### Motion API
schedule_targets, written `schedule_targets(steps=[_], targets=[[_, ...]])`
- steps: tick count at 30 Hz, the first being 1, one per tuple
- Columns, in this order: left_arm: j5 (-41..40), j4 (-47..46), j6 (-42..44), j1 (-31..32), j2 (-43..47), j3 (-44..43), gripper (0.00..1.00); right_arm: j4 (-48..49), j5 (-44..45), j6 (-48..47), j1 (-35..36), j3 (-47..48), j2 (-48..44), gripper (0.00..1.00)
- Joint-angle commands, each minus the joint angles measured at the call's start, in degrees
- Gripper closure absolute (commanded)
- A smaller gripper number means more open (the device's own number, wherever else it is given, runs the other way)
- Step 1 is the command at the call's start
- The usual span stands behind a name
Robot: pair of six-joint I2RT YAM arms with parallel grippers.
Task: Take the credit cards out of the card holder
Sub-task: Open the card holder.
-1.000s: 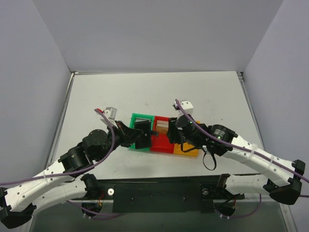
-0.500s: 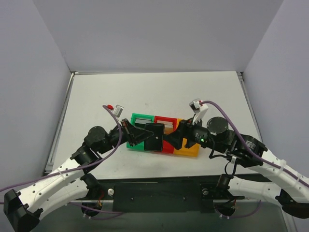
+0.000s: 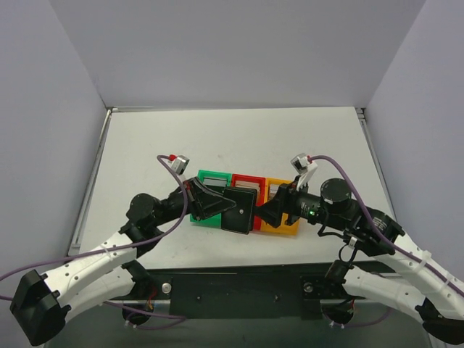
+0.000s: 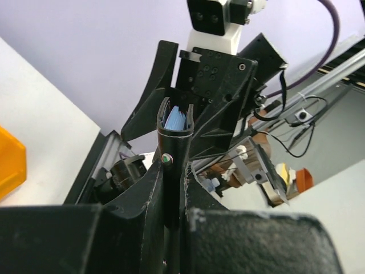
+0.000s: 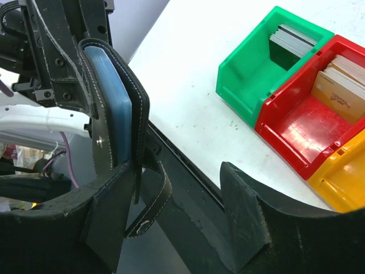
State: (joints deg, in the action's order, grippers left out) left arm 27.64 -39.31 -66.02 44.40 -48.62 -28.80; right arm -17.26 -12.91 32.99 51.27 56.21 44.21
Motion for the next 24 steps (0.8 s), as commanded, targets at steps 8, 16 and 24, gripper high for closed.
schedule_targets(steps=[8, 16, 24], targets=[[4.97, -17.99, -7.89, -0.19, -4.38, -1.17, 1.00, 7.84, -8.79, 1.37, -1.52, -3.11, -3.42, 0.42], [5.32, -21.68, -9.30, 0.68, -6.22, -1.00, 1.00, 13.30, -13.11, 3.66, -1.78, -3.82, -2.11, 0.43], [5.76, -23.09, -9.39, 2.09, -8.42, -1.79, 1.00, 19.18, -16.88, 6.03, -1.87, -4.88, -0.18, 0.58]])
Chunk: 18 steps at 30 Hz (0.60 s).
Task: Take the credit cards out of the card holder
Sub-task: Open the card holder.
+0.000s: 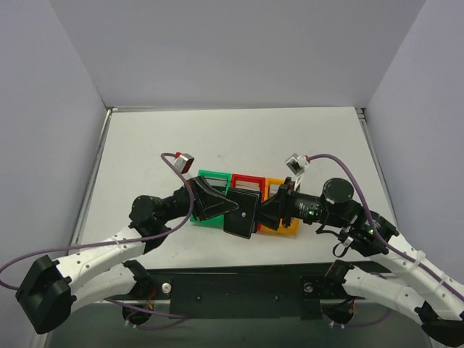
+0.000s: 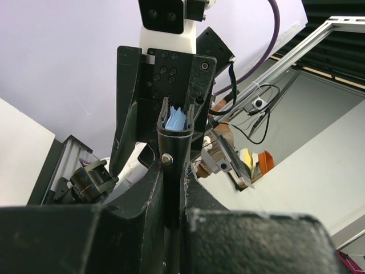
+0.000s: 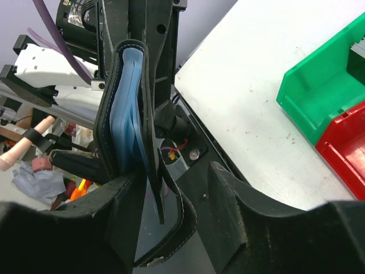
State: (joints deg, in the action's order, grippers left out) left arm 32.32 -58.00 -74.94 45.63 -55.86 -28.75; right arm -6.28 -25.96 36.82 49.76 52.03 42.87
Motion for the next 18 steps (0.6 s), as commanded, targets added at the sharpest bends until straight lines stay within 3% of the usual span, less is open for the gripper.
schedule_targets(steps=[1, 2, 4, 7, 8, 13, 18], targets=[[1.08, -4.49, -0.56, 0.78, -1.62, -1.92, 1.00, 8.39, -4.10, 2.38, -0.45, -0.62, 1.33, 0.65], [1.17, -4.58, -0.65, 0.87, -1.89, -1.83, 0.99, 8.57, -4.28, 2.29, -0.45, -0.53, 1.42, 0.68], [1.26, -4.67, -0.74, 0.87, -1.98, -1.66, 0.77, 8.31, -4.46, 2.29, -0.45, -0.53, 1.42, 0.81], [1.61, -3.97, -0.39, 0.52, -1.36, -1.92, 0.45, 6.91, -4.54, 2.03, -0.80, 0.09, 0.99, 0.93], [1.78, -3.44, -0.12, 0.43, -1.27, -2.10, 0.42, 6.46, -4.54, 1.77, -0.89, 0.18, 0.90, 1.00], [1.53, 2.35, 1.02, -2.55, 1.80, -1.22, 0.27, -11.07, 5.10, -3.85, -1.33, 7.97, 1.94, 1.00], [0.47, 1.75, 1.02, -3.09, 2.24, 0.36, 0.23, -19.55, 11.09, -7.02, -1.16, 13.70, 5.10, 1.00]])
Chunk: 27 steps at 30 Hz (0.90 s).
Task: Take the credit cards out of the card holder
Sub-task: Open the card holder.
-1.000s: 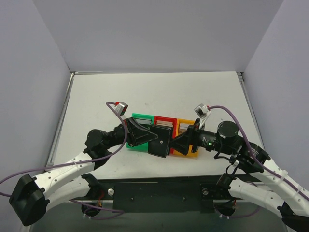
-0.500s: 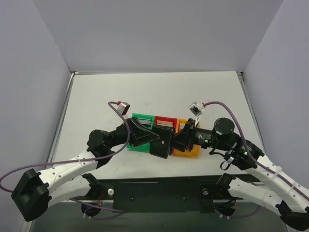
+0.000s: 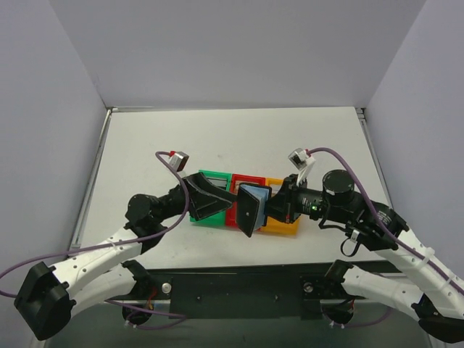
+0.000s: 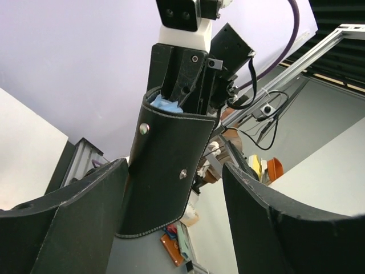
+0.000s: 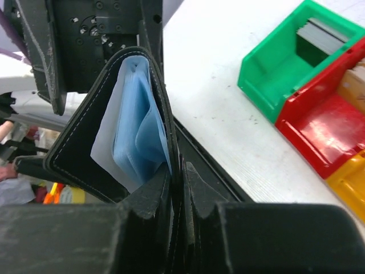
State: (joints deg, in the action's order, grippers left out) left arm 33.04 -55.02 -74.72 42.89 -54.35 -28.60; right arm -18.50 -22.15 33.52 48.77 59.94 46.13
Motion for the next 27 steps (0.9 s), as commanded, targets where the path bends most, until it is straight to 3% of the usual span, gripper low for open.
schedule_targets(steps=[1, 5, 8, 10, 16, 27], targets=[[-0.34, -1.83, 0.71, -0.27, 0.04, 0.21, 0.22, -9.69, 8.08, -3.90, -0.17, 6.41, 2.47, 1.00], [-0.60, -1.75, 1.77, 0.08, -1.90, -0.49, 0.22, -16.89, 15.98, -4.78, 1.93, 10.89, 6.42, 1.00], [-1.65, -1.66, 2.91, 0.87, -3.83, -1.28, 0.21, -23.74, 29.13, -5.74, 8.51, 15.54, 11.33, 1.00], [-1.83, -2.19, 3.26, 1.49, -5.50, -1.81, 0.21, -25.87, 33.21, -5.66, 10.55, 17.65, 12.93, 1.00], [-2.28, -5.44, 4.49, 3.51, -9.81, -2.51, 0.20, -23.77, 30.50, -5.83, 10.20, 17.23, 12.23, 1.00], [-3.95, -2.45, 7.39, 3.42, -8.05, -1.02, 0.19, -27.64, 33.49, -5.30, 10.38, 19.60, 14.08, 1.00]])
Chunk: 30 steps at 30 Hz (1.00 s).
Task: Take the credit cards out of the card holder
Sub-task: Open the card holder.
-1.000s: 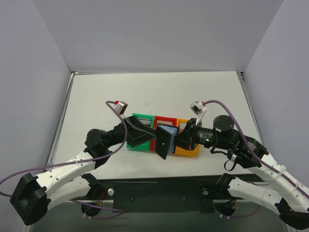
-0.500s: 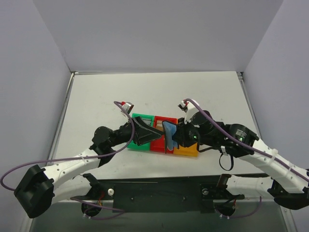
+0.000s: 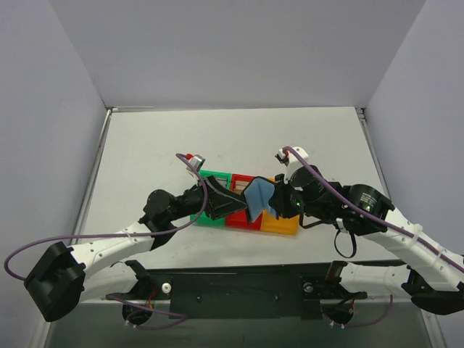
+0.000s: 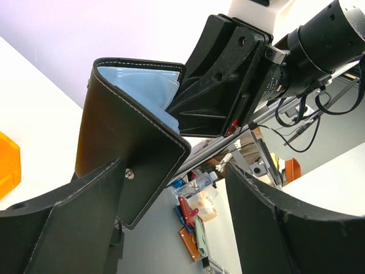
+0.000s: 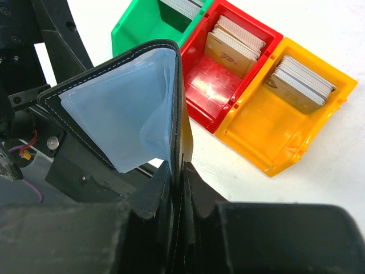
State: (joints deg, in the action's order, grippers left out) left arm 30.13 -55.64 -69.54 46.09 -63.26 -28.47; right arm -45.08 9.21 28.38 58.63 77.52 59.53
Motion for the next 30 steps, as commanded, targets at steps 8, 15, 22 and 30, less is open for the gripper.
schedule_targets(steps=[8, 15, 22, 30], targets=[[-1.04, 2.02, 4.93, 0.32, 1.04, -2.03, 0.25, -0.01, 0.55, 0.01, 0.26, 2.82, -0.64, 1.00], [-2.09, 5.97, 7.31, 0.41, 4.11, -1.59, 0.55, 4.21, -8.66, 1.59, -4.39, -1.74, -3.45, 1.00], [-2.53, 10.54, 9.51, 0.41, 7.89, -1.85, 0.58, 8.16, -14.84, 2.38, -7.04, -4.39, -5.39, 1.00], [-3.32, 12.83, 11.09, 0.58, 7.28, -3.08, 0.57, 9.83, -17.38, 3.08, -7.04, -5.09, -5.39, 1.00]])
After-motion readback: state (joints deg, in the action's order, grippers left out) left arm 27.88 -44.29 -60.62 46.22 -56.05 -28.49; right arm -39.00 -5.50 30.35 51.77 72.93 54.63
